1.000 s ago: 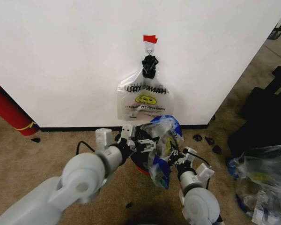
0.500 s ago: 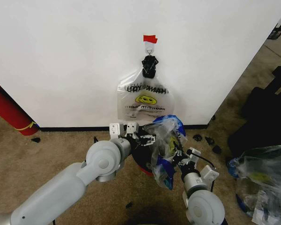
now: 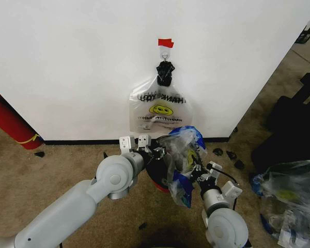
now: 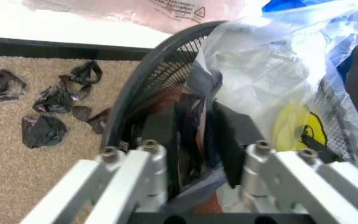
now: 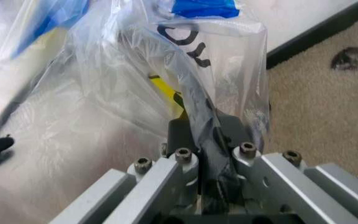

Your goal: Pick up the garbage bag from the wall and place it over the trash bin.

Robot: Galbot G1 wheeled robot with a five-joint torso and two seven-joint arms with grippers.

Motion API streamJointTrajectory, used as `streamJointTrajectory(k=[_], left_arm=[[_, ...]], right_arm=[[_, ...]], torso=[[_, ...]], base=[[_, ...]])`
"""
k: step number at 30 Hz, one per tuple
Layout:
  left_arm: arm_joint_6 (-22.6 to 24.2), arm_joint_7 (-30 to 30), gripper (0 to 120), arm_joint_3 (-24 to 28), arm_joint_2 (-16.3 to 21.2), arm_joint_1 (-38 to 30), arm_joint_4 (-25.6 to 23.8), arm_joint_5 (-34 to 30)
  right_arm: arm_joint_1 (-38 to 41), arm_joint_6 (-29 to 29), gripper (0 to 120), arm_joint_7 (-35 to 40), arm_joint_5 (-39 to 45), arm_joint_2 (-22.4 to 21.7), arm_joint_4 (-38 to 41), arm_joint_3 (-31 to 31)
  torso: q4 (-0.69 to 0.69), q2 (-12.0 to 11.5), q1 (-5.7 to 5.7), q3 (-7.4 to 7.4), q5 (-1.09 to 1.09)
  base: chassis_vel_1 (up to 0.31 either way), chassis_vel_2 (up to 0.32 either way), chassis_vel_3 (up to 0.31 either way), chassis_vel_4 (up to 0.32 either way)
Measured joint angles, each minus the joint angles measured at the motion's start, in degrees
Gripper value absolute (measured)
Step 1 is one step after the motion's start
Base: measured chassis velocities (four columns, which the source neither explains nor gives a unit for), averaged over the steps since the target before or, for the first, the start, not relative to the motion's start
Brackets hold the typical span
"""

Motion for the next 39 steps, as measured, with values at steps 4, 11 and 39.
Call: streamJointTrajectory(k=[4, 11, 39], left_arm=[[0.66, -0.05, 5, -0.6, 0.31, 0.41, -0.06, 0.0], [0.66, 0.3, 0, -3.28, 1.89, 2.3, -1.66, -0.15], [2.12, 7.77, 0, -17.41, 14.18, 17.1, -3.44, 0.0]], right_arm=[[0.24, -0.24, 1, 0.41, 0.32, -0.03, 0.05, 0.26], [0.07, -0.28, 1, 0.86, 1.08, -0.15, 0.25, 0.45], [-0.05, -4.11, 1, -6.52, 18.62, -3.33, 3.05, 2.92]], torso=[[0.0, 0.0, 0.0, 0.0, 0.0], [0.0, 0.0, 0.0, 0.0, 0.0], [-0.01, 0.0, -0.01, 0.0, -0.01]], base=[[0.0, 0.0, 0.0, 0.0], [0.0, 0.0, 0.0, 0.0], [0.0, 0.0, 0.0, 0.0]])
